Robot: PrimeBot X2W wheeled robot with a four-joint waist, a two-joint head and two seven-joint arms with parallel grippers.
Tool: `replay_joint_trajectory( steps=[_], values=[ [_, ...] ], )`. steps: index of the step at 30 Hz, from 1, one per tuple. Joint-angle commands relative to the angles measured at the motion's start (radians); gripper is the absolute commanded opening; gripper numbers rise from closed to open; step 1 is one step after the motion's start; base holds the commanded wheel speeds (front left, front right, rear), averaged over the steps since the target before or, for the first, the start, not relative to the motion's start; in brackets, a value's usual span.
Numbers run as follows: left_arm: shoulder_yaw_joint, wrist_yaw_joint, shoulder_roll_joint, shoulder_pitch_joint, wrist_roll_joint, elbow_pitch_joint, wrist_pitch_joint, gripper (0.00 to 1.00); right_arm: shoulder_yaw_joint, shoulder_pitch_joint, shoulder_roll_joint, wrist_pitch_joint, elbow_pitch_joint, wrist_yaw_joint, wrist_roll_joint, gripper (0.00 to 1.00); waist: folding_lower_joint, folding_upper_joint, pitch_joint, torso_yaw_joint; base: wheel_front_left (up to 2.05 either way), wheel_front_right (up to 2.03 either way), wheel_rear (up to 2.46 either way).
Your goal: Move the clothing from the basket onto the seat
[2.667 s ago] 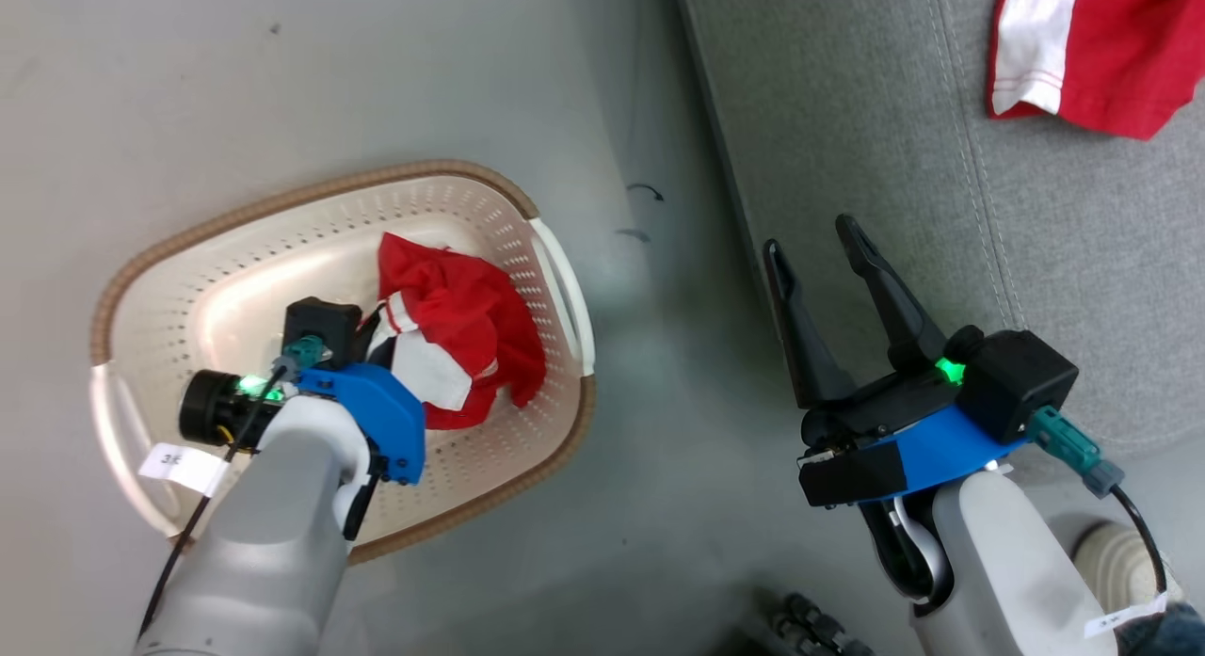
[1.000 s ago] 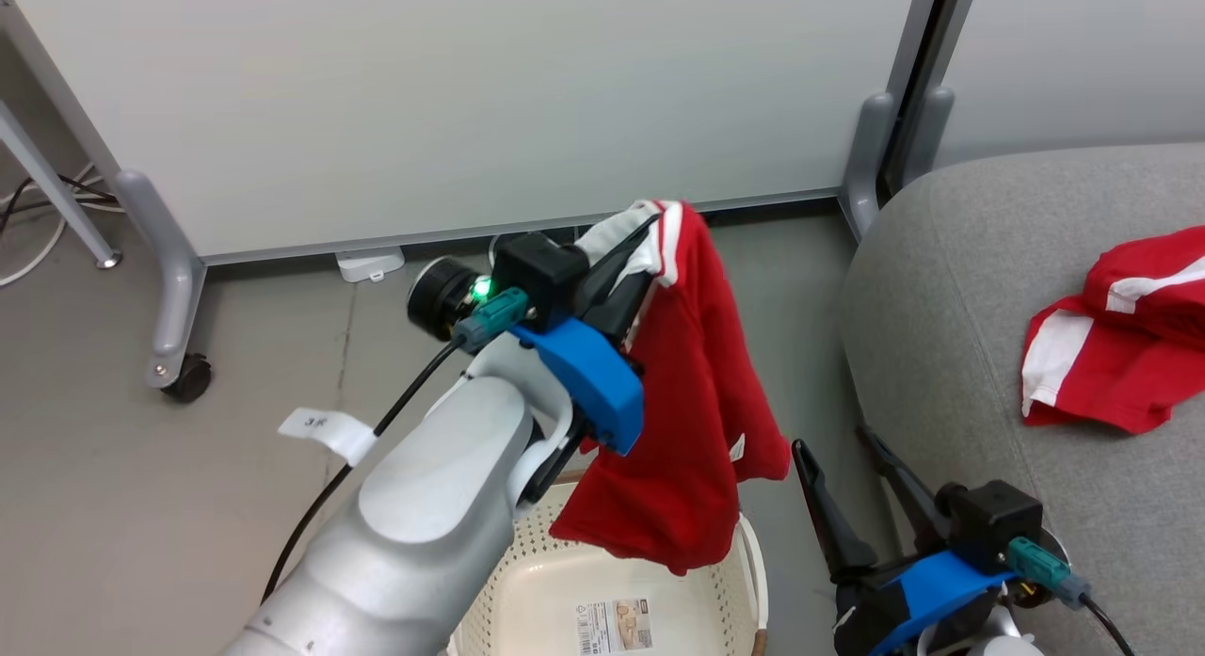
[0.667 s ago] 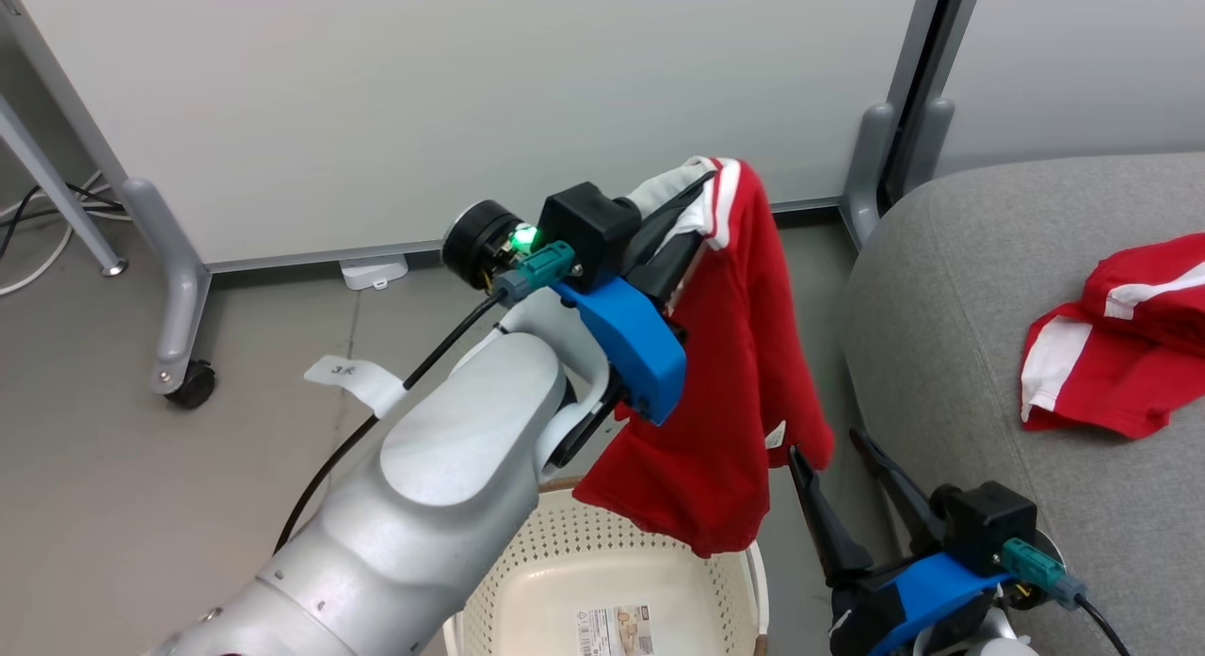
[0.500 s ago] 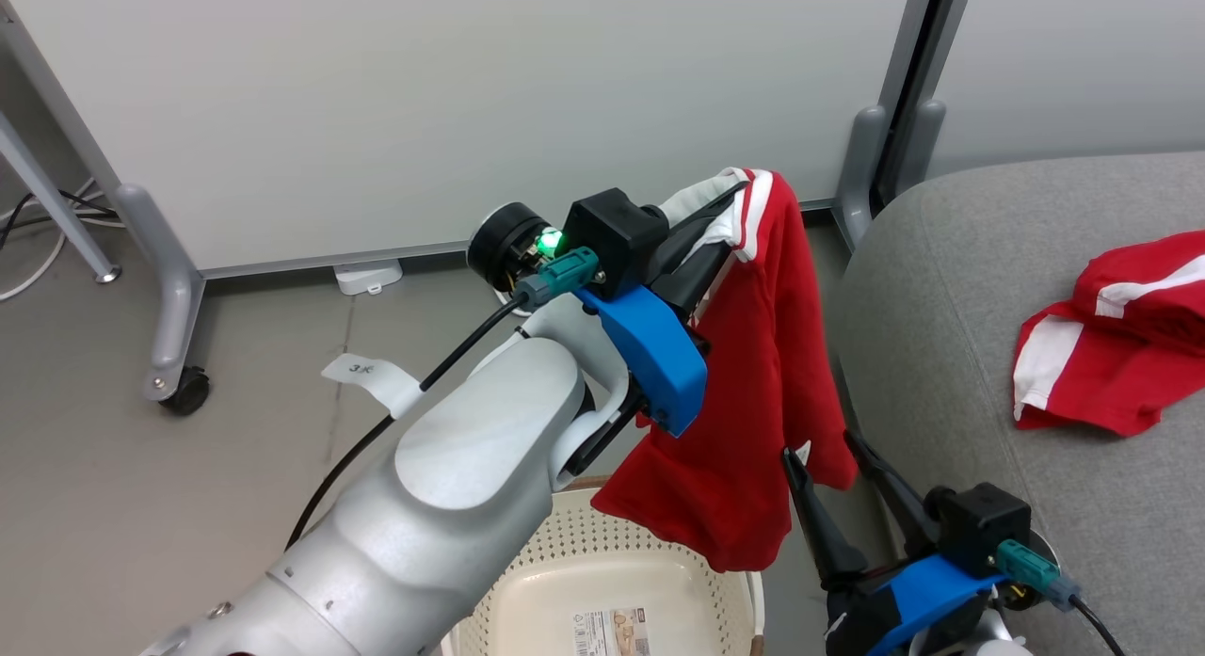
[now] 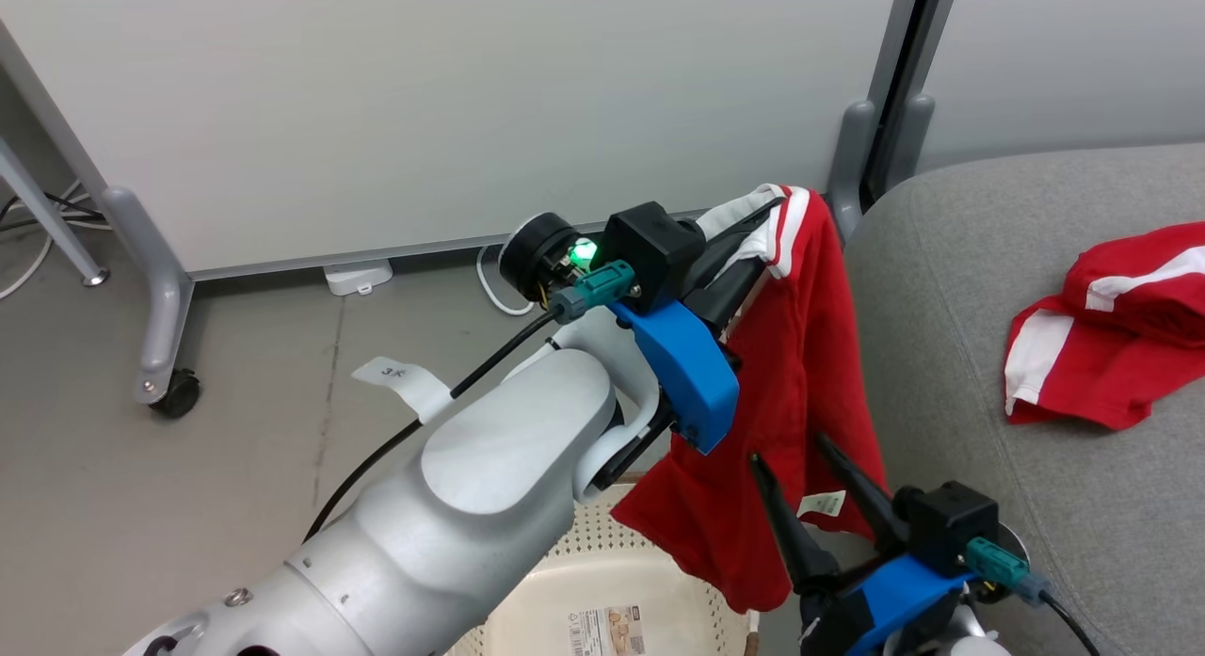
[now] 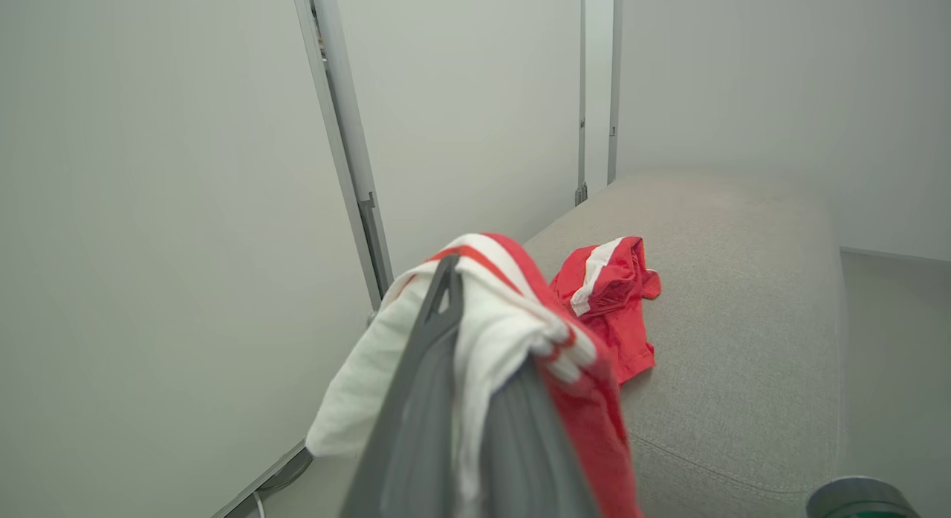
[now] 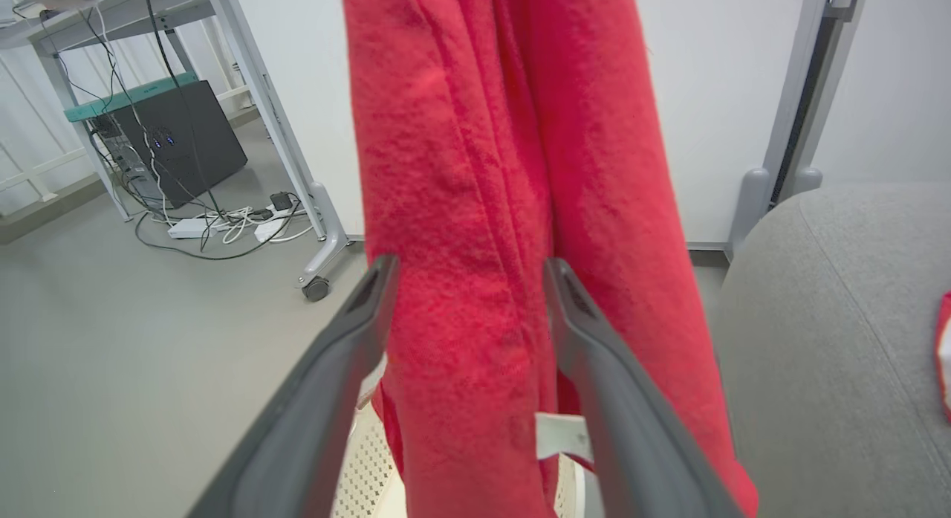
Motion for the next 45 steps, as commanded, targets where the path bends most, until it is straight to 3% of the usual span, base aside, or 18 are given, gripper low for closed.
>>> replay_joint_trajectory(
  steps=[1, 19, 20, 21, 22, 45],
  values=[
    [-0.015, 0.007, 0.0, -0.021, -0.014, -0.006, -0.008, 0.0, 0.019, -0.027, 0.0, 0.003, 0.005, 0.0, 0.001, 1.0, 0.0, -0.0001, 0.001, -0.001, 0.0, 0.0, 0.0],
    [-0.125, 0.037, 0.0, -0.061, -0.105, -0.002, -0.04, 0.0, 0.095, -0.213, -0.001, -0.002, 0.153, 0.0, 0.0, 1.0, 0.0, -0.0001, 0.002, 0.002, 0.0, 0.0, 0.0],
    [-0.13, 0.038, 0.0, -0.062, -0.11, 0.0, -0.042, 0.0, 0.097, -0.217, -0.001, -0.001, 0.162, 0.0, 0.005, 0.51, 0.0, -0.0001, 0.001, 0.002, 0.0, 0.0, 0.0],
    [-0.134, 0.039, 0.0, -0.062, -0.114, 0.003, -0.044, 0.0, 0.097, -0.221, -0.001, -0.002, 0.168, 0.0, 0.007, 0.22, 0.0, -0.0001, 0.0, 0.003, 0.0, 0.0, 0.0],
    [-0.139, 0.04, 0.0, -0.062, -0.118, 0.004, -0.046, 0.0, 0.096, -0.224, -0.001, -0.001, 0.174, 0.0, 0.009, 0.0, 0.0, -0.0001, -0.001, 0.003, 0.0, 0.0, 0.0],
    [-0.197, 0.056, 0.0, -0.084, -0.178, 0.035, -0.065, 0.0, 0.101, -0.247, -0.001, -0.019, 0.214, 0.0, 0.026, 0.0, 0.0, -0.0001, -0.005, 0.001, 0.0, 0.0, 0.0]
  ],
)
